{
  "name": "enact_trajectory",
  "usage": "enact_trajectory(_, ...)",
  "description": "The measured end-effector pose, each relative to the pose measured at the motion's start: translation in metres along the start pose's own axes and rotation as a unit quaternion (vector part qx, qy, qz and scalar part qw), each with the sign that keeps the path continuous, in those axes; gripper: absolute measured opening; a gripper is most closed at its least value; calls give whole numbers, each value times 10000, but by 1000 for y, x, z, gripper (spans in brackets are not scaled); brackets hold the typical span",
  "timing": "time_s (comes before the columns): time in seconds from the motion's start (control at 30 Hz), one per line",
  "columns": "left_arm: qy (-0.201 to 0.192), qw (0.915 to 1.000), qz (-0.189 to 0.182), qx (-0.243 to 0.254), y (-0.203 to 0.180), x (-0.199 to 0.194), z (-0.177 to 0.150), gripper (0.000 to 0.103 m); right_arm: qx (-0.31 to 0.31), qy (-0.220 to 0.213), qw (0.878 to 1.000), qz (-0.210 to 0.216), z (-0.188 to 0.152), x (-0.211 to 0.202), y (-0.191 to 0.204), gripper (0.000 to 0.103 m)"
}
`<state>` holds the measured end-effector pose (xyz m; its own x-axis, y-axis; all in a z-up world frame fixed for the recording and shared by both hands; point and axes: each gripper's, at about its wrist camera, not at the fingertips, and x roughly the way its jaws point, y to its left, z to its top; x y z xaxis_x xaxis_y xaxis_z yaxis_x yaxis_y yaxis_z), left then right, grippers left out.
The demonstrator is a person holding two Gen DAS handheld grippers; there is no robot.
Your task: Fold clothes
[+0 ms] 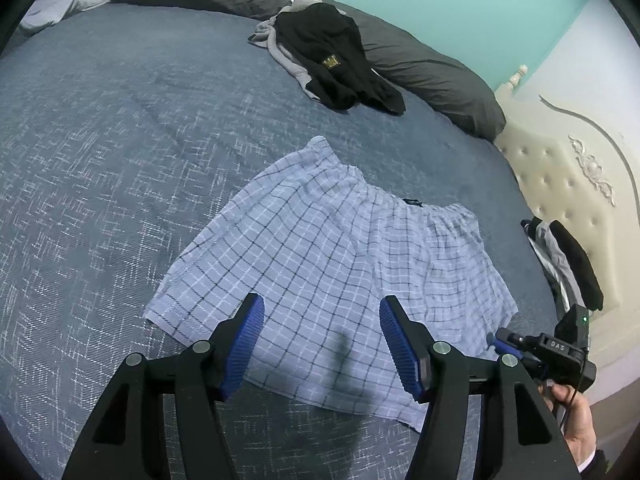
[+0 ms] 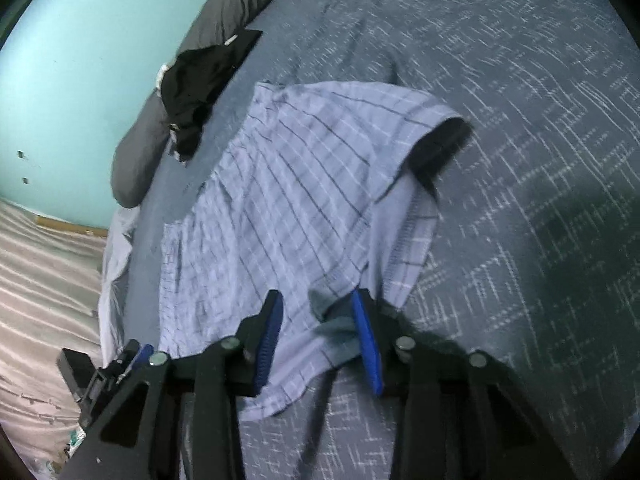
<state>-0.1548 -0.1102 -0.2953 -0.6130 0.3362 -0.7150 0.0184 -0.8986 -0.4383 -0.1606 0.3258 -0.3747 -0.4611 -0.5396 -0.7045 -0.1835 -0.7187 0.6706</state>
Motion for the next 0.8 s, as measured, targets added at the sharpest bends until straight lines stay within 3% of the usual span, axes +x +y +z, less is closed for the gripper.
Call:
enact_trajectory(0.23,-2,10000,0,-41,1,0,-1,64,122,-62,9997,200,1,-2,-1,33)
enact_trajectory(0.4,12,10000,2,-6,-1,1,-2,64,-156,-100,9996,232,6,1,11,33)
enact_trajectory(0.63,0,10000,27,-61,4,0,-2,64,-304,-193,9986,391,10,4,15,5)
enact_trajectory(0.8,17,10000,27,-53,4,1,-3,64,-310,-420,9972,539,15,-9,20,2)
